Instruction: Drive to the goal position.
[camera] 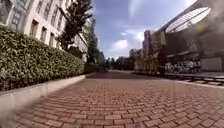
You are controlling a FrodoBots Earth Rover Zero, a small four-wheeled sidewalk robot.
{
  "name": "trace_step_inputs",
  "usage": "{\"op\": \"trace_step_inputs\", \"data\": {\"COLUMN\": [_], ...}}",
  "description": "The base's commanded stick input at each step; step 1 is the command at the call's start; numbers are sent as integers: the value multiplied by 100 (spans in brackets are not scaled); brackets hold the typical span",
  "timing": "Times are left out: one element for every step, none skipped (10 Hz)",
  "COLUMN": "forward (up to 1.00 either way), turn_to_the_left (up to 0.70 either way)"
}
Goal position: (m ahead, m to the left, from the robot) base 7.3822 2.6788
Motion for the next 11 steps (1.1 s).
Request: {"op": "trace_step_inputs", "data": {"forward": [70,70,70,70,70,70,70,70,70,70,70], "turn_to_the_left": [0,0,0,0,0,0,0,0,0,0,0]}}
